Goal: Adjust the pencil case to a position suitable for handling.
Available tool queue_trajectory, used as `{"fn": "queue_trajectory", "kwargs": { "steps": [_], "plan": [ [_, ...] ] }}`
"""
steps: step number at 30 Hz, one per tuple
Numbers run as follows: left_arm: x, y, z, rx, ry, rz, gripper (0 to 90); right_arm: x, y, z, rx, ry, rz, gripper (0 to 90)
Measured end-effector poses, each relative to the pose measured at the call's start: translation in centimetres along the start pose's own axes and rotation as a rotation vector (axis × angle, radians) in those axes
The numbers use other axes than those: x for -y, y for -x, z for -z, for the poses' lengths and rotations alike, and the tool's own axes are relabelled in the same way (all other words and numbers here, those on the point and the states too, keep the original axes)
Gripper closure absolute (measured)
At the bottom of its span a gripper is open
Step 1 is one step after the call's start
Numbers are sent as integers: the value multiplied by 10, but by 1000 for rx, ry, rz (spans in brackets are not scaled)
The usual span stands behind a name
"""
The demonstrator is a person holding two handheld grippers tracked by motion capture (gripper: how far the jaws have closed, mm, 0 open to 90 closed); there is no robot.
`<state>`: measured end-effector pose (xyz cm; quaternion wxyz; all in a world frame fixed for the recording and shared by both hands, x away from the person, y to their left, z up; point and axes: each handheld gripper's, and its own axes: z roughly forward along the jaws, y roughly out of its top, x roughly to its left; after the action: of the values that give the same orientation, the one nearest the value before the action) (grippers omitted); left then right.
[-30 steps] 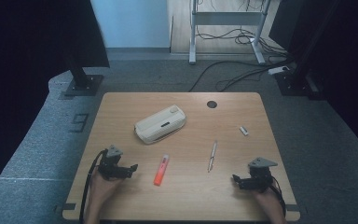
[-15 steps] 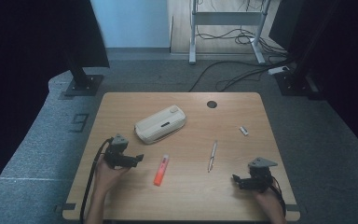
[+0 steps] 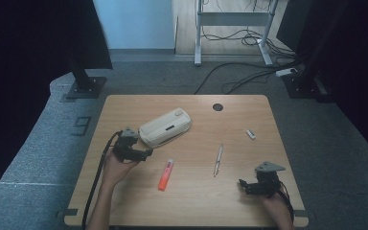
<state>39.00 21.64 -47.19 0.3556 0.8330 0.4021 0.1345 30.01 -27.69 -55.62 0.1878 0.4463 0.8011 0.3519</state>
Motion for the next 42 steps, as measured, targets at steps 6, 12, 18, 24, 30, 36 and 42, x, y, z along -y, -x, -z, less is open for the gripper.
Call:
{"fn": "queue_trajectory", "kwargs": {
  "steps": [6, 12, 18, 24, 30, 36, 42],
  "plan": [
    [-19, -2, -6, 4, -3, -15, 143, 0, 0, 0, -1, 0, 1, 78],
    [-35, -5, -15, 21, -1, -17, 151, 0, 0, 0, -2, 0, 2, 78],
    [-46, -7, -26, 46, -8, -21, 157, 0, 0, 0, -3, 0, 2, 78],
    [-61, -12, -38, 51, -33, -24, 165, 0, 0, 0, -3, 0, 2, 78],
    [-66, -16, -58, 65, -57, -31, 184, 0, 0, 0, -5, 2, 5, 78],
    [-65, -19, -76, 75, -81, -25, 216, 0, 0, 0, -5, 4, 8, 78],
    [-61, -23, -87, 69, -97, -19, 261, 0, 0, 0, -6, 5, 12, 78]
  ]
}}
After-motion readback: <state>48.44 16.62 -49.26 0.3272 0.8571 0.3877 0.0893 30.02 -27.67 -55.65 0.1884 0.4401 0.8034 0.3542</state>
